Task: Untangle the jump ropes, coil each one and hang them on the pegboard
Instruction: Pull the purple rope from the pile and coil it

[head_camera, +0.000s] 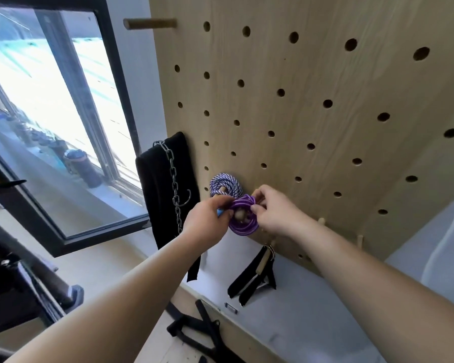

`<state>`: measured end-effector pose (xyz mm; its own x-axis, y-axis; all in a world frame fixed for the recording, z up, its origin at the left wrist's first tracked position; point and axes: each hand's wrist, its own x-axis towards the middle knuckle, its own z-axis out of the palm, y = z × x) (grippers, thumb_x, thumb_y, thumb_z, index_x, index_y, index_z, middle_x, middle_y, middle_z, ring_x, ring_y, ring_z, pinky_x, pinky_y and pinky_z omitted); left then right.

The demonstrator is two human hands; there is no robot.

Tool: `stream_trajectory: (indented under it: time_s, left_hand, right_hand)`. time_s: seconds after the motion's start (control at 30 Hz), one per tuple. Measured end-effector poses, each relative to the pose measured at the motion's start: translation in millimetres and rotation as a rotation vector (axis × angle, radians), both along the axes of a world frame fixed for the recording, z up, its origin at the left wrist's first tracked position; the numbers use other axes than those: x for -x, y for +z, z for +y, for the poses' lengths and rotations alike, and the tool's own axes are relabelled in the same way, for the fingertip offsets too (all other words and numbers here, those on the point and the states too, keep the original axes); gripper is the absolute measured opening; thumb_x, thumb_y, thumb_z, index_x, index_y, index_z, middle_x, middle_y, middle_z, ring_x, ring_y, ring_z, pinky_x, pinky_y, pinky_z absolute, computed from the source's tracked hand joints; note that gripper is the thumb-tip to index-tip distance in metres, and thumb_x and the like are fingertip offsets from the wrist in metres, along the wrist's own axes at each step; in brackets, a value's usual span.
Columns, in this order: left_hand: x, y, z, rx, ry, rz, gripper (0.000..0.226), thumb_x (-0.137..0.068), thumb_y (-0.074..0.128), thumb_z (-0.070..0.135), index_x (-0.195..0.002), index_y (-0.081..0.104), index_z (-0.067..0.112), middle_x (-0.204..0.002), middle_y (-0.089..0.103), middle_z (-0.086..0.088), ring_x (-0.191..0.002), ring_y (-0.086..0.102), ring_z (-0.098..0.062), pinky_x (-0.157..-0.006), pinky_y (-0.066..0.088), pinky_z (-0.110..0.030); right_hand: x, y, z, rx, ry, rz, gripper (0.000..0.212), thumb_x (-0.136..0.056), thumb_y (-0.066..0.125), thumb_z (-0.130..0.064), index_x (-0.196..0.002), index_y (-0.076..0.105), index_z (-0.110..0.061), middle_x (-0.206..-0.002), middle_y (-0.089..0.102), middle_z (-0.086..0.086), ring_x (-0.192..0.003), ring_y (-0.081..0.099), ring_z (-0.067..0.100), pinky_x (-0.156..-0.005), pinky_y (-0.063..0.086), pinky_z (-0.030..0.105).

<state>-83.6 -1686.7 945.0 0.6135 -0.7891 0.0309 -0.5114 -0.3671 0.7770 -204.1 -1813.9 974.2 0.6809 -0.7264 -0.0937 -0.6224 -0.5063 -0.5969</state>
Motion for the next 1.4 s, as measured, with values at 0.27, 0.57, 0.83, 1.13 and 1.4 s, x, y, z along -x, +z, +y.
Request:
stream_trajectory:
  time_s: [0.27, 0.57, 0.83, 1.13, 1.4]
  left_hand:
    - [5, -10, -17, 0.143, 0.095, 0.333, 0.027, -0.098, 0.052, 0.008, -0.106, 0.074, 0.022, -0.082, 0.076, -0.011, -0.065, 0.075, -0.028, -0.063, 0.064, -0.043]
    - [10, 10, -27, 0.239, 0.102, 0.897, 0.03, -0.104, 0.043, -0.004, -0.126, 0.062, 0.002, -0.112, 0.065, -0.019, -0.071, 0.073, -0.019, -0.073, 0.062, -0.026]
    - [6, 14, -24, 0.148, 0.088, 0.643, 0.031, -0.1, 0.048, -0.006, -0.125, 0.065, 0.002, -0.108, 0.073, -0.013, -0.085, 0.071, -0.026, -0.091, 0.061, -0.049]
    - [19, 28, 5, 0.161, 0.187, 0.34, 0.028, -0.095, 0.056, -0.001, -0.113, 0.072, 0.012, -0.105, 0.073, -0.003, -0.099, 0.071, -0.021, -0.09, 0.061, -0.039]
    - [75, 8, 80, 0.167, 0.282, 0.441, 0.022, -0.097, 0.055, -0.002, -0.103, 0.074, 0.007, -0.097, 0.074, -0.018, -0.073, 0.069, -0.017, -0.073, 0.062, -0.045]
  right_hand:
    - [-1, 10, -12, 0.187, -0.102, -0.056, 0.015, -0.089, 0.078, -0.036, -0.081, 0.074, -0.024, -0.093, 0.071, 0.0, -0.078, 0.068, 0.02, -0.073, 0.06, 0.036]
    - [5, 7, -22, 0.209, -0.257, -0.082, 0.036, -0.085, 0.075, -0.056, -0.074, 0.066, -0.022, -0.072, 0.07, -0.002, -0.067, 0.068, 0.02, -0.062, 0.059, 0.034]
    - [9, 12, -8, 0.197, -0.205, -0.045, 0.018, -0.089, 0.073, -0.042, -0.089, 0.071, -0.024, -0.085, 0.07, -0.004, -0.082, 0.067, 0.022, -0.075, 0.059, 0.038]
    - [39, 28, 21, 0.158, -0.155, -0.112, 0.021, -0.091, 0.069, -0.042, -0.079, 0.072, -0.026, -0.073, 0.071, -0.009, -0.075, 0.068, 0.018, -0.068, 0.058, 0.035]
    - [61, 1, 77, -0.031, 0.029, -0.118, 0.027, -0.091, 0.069, -0.034, -0.069, 0.069, -0.019, -0.064, 0.071, -0.001, -0.065, 0.071, 0.023, -0.074, 0.063, 0.046]
